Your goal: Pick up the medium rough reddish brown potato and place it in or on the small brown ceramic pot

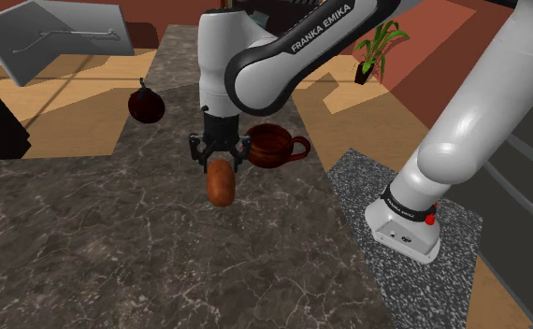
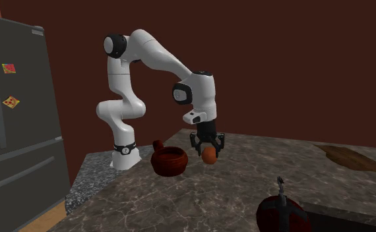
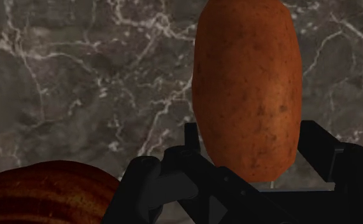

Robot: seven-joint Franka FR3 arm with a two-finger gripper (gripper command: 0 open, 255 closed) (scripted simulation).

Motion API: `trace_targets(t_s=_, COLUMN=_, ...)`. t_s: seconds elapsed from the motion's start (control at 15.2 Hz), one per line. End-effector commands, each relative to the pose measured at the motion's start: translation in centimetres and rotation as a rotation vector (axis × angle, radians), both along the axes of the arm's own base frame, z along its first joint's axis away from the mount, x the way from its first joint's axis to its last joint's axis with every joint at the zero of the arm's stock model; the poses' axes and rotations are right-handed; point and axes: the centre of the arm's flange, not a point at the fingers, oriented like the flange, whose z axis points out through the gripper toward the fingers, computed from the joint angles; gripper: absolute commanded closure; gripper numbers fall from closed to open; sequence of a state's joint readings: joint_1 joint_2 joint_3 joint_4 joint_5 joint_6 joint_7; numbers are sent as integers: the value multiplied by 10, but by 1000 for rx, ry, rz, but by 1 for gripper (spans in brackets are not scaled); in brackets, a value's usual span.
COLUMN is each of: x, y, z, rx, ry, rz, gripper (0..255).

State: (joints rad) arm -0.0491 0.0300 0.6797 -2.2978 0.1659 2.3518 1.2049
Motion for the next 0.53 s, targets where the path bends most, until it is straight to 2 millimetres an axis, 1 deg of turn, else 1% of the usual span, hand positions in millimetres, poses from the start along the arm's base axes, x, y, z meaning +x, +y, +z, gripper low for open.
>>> trace_targets(t_s=0.0, x=0, y=0, z=0, rx=0, ry=1, rz=0, gripper=255)
trace_targets(t_s=0.07, x=0, y=0, z=0, rx=0, ry=1, rz=0, gripper=255)
trace_targets(t_s=0.46, x=0, y=0, z=31, rx=0, ry=1, rz=0, gripper=255)
